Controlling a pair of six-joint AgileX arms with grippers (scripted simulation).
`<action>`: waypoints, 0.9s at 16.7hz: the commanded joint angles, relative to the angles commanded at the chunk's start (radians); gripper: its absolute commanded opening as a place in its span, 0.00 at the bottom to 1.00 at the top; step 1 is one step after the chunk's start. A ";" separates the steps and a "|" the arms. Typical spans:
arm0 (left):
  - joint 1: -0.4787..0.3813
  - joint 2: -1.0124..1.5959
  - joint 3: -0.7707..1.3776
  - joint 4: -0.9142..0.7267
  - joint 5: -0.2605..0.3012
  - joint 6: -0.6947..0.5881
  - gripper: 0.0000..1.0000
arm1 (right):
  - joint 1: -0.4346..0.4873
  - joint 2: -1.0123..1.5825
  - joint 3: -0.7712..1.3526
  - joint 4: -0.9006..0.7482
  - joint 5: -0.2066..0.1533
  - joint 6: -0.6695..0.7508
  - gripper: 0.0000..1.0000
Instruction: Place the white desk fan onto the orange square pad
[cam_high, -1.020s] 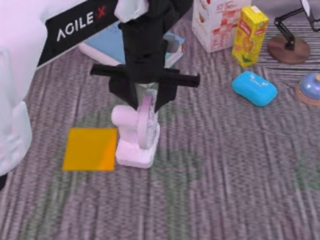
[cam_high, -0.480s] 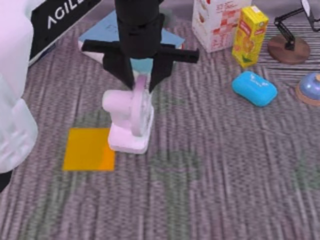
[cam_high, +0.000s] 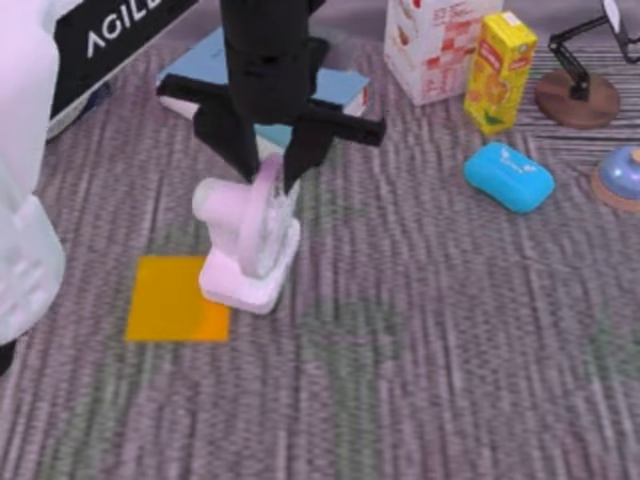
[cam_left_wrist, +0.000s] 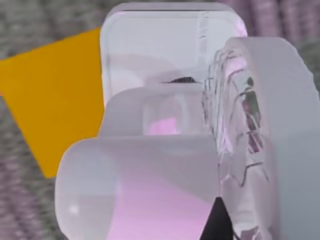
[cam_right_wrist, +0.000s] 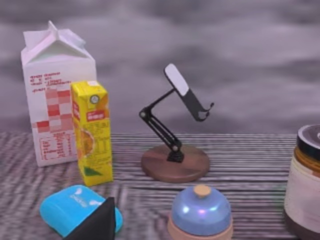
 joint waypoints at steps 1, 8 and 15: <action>0.005 -0.009 -0.018 0.002 -0.004 0.060 0.00 | 0.000 0.000 0.000 0.000 0.000 0.000 1.00; 0.060 -0.132 -0.183 0.051 -0.035 0.629 0.00 | 0.000 0.000 0.000 0.000 0.000 0.000 1.00; 0.115 -0.260 -0.369 0.100 -0.063 1.216 0.00 | 0.000 0.000 0.000 0.000 0.000 0.000 1.00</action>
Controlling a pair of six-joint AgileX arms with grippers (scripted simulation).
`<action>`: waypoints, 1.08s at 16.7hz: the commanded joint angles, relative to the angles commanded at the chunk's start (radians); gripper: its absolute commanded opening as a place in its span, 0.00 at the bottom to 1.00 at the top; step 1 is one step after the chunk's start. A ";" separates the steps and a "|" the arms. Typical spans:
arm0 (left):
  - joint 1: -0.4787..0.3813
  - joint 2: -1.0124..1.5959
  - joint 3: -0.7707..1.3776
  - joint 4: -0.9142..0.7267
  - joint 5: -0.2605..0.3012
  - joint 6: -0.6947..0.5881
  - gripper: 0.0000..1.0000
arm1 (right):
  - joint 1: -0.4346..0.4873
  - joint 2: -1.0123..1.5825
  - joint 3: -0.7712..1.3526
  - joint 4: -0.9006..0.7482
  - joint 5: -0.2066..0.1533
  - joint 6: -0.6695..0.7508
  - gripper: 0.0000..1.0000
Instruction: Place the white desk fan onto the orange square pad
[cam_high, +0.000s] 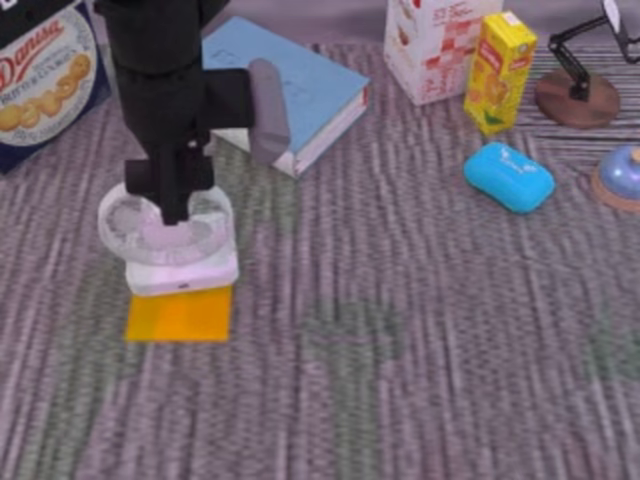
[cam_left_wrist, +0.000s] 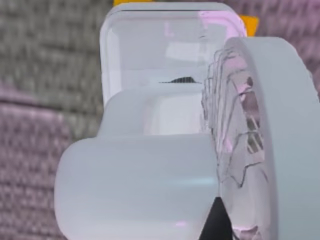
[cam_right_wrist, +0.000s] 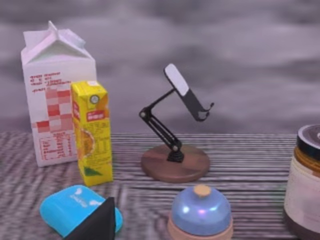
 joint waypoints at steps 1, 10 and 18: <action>0.006 -0.013 -0.022 0.004 -0.003 0.052 0.00 | 0.000 0.000 0.000 0.000 0.000 0.000 1.00; 0.014 -0.037 -0.071 0.017 -0.010 0.156 0.00 | 0.000 0.000 0.000 0.000 0.000 0.000 1.00; 0.032 -0.039 -0.205 0.152 -0.010 0.170 0.00 | 0.000 0.000 0.000 0.000 0.000 0.000 1.00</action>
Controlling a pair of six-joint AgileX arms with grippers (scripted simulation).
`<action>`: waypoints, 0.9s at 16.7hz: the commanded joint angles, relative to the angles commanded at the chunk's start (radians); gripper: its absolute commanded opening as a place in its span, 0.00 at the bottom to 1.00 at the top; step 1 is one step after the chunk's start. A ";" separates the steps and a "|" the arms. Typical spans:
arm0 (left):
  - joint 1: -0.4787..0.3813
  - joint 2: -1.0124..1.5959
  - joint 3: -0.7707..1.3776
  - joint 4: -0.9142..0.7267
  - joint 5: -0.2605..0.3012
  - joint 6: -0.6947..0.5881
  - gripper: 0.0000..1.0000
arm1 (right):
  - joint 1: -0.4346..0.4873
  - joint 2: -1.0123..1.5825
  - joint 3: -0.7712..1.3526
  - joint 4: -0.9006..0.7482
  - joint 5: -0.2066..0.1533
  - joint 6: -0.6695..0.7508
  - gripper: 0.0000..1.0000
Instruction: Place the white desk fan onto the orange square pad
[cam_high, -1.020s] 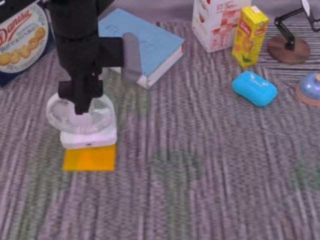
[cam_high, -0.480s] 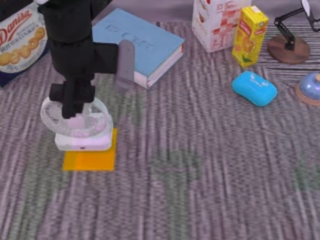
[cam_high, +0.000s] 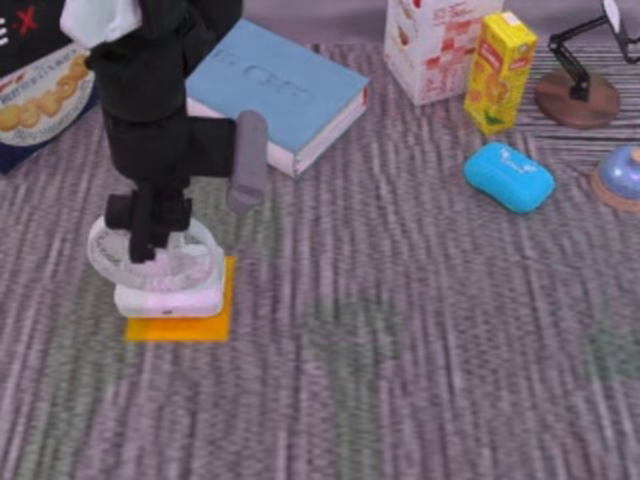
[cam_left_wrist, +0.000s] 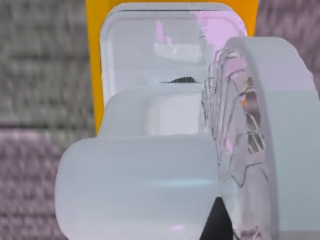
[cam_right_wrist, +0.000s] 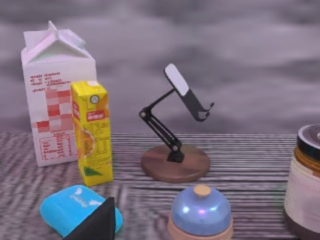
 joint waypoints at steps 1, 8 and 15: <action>0.000 0.000 0.000 0.000 0.000 0.000 0.00 | 0.000 0.000 0.000 0.000 0.000 0.000 1.00; 0.000 0.000 0.000 0.000 0.000 0.000 0.45 | 0.000 0.000 0.000 0.000 0.000 0.000 1.00; 0.000 0.000 0.000 0.000 0.000 0.000 0.98 | 0.000 0.000 0.000 0.000 0.000 0.000 1.00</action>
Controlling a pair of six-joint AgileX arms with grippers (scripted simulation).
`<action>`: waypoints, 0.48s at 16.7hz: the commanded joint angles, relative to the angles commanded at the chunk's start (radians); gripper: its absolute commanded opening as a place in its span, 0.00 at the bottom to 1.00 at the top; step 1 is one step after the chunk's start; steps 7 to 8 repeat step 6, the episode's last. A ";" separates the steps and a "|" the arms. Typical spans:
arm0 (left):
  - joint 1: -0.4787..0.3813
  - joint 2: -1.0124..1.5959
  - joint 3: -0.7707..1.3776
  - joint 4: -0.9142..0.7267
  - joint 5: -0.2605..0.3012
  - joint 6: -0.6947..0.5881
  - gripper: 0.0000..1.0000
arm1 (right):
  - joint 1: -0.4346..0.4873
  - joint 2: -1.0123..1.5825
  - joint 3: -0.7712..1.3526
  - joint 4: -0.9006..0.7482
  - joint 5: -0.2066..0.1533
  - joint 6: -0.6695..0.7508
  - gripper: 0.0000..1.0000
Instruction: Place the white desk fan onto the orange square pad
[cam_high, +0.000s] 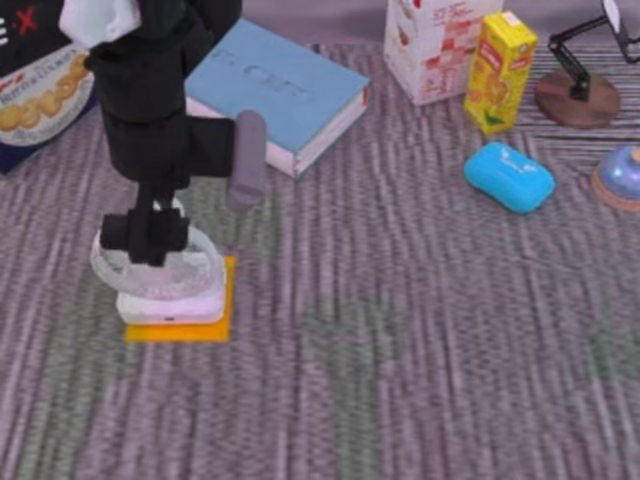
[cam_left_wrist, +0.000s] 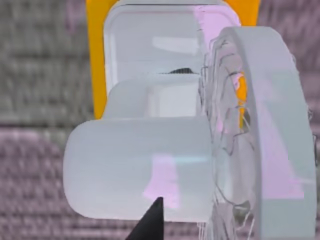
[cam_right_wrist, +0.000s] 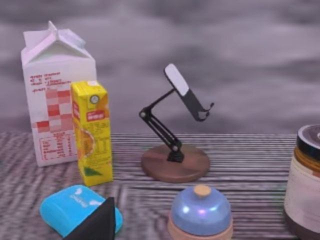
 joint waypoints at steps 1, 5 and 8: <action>0.000 0.000 0.000 0.000 0.000 0.000 1.00 | 0.000 0.000 0.000 0.000 0.000 0.000 1.00; 0.000 0.000 0.000 0.000 0.000 0.000 1.00 | 0.000 0.000 0.000 0.000 0.000 0.000 1.00; 0.000 0.000 0.000 0.000 0.000 0.000 1.00 | 0.000 0.000 0.000 0.000 0.000 0.000 1.00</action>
